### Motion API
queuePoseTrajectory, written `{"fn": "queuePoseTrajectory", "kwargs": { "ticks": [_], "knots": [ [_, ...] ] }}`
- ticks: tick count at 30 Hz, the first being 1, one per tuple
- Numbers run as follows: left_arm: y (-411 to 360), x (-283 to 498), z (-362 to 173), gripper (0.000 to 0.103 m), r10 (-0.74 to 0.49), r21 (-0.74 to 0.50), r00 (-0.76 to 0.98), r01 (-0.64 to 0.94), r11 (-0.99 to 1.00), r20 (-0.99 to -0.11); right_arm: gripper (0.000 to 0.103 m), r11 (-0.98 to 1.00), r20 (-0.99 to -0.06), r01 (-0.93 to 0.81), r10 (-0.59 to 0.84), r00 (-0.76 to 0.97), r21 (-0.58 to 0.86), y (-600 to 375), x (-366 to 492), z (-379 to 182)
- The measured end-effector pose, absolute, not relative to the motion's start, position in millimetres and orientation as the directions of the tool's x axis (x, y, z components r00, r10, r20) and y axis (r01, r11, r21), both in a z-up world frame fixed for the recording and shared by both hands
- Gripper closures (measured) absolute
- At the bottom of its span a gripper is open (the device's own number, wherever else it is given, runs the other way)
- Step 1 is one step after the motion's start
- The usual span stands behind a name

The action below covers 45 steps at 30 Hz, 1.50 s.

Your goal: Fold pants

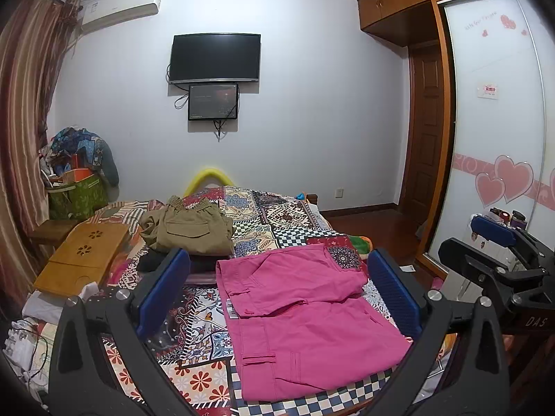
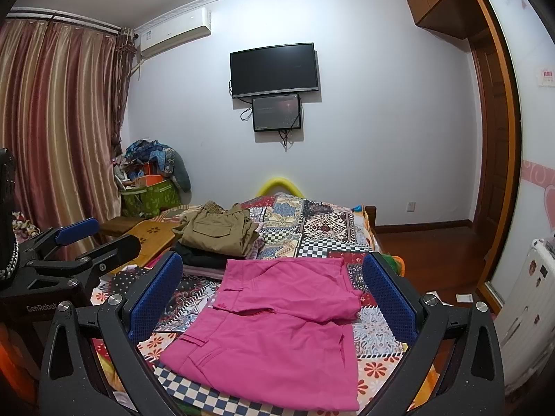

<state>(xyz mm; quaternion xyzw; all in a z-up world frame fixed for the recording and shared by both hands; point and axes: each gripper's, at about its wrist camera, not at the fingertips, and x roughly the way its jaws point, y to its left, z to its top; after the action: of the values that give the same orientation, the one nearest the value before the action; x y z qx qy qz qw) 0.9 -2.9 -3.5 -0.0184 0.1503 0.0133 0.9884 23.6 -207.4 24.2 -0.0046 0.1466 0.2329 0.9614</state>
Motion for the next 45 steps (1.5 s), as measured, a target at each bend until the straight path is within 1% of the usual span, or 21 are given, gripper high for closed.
{"fn": "queuePoseTrajectory", "kwargs": {
  "ticks": [23, 32, 35, 39, 41, 45],
  "knots": [
    [-1, 1, -5, 0.0, 0.031, -0.033, 0.955, -0.042, 0.999, -0.294, 0.0, 0.891, -0.289, -0.45, 0.448, 0.846, 0.061, -206, 24, 23],
    [1, 7, -8, 0.0, 0.033, -0.034, 0.951, -0.046, 0.998, -0.309, 0.0, 0.891, -0.3, -0.448, 0.447, 0.842, 0.069, -203, 25, 16],
    [3, 14, -10, 0.0, 0.034, -0.036, 0.946, -0.048, 0.998, -0.322, 0.0, 0.89, -0.31, -0.45, 0.45, 0.838, 0.076, -204, 31, 16],
    [9, 31, -14, 0.0, 0.071, -0.022, 0.938, -0.084, 0.996, -0.34, 0.0, 0.89, -0.326, -0.45, 0.446, 0.834, 0.065, -205, 45, 13],
    [13, 42, -17, 0.0, 0.062, -0.028, 0.934, -0.077, 0.997, -0.352, 0.0, 0.894, -0.333, -0.445, 0.434, 0.837, 0.046, -207, 54, 11],
    [31, 74, -29, 0.0, 0.043, -0.046, 0.915, -0.067, 0.997, -0.4, 0.0, 0.907, -0.35, -0.421, 0.399, 0.847, 0.016, -214, 84, 8]
  ]
}}
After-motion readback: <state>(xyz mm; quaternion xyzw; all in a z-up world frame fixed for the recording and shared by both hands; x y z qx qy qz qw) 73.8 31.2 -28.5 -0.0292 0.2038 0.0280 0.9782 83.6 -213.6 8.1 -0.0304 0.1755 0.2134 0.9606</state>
